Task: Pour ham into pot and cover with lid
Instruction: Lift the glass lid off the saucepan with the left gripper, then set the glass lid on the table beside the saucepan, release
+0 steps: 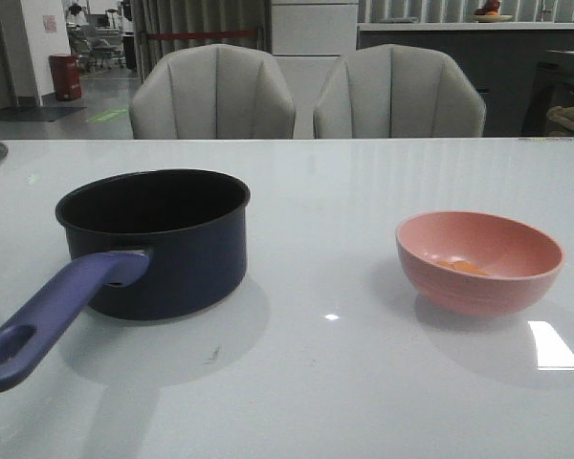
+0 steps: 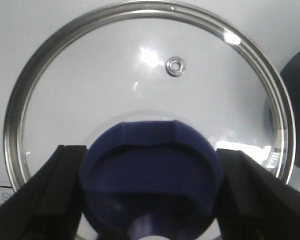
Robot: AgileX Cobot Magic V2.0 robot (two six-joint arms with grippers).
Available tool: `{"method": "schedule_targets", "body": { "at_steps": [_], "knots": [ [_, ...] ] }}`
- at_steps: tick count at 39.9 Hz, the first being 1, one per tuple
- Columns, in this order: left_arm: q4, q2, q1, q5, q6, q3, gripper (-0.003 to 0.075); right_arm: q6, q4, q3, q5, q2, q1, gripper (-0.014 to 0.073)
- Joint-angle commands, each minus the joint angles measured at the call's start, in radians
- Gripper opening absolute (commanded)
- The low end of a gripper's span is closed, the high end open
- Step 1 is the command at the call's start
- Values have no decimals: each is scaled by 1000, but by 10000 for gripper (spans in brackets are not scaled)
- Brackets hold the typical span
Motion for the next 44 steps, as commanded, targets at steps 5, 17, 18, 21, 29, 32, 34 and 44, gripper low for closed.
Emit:
{"method": "schedule_targets", "body": {
  "at_steps": [5, 17, 18, 21, 29, 32, 34, 44],
  "knots": [
    [-31, -54, 16, -207, 11, 127, 258, -2, -11, -5, -84, -20, -3, 169],
    [-77, 22, 11, -283, 62, 179, 262, -2, -11, -5, -84, -20, -3, 169],
    [-77, 27, 11, -283, 62, 179, 262, -2, -11, -5, -84, -20, -3, 169],
    [-77, 45, 11, -281, 62, 179, 265, -2, -11, -5, -84, -20, -3, 169],
    [-79, 67, 11, -251, 104, 179, 410, -2, -11, -5, -84, -20, -3, 169],
    [-79, 67, 11, -247, 104, 179, 494, -2, -11, -5, -84, -20, -3, 169],
    [-79, 67, 11, -244, 104, 179, 541, -2, -11, -5, -84, -20, -3, 169],
    [-75, 64, 11, -225, 104, 175, 585, -2, -11, -5, -84, -20, -3, 169]
  ]
}}
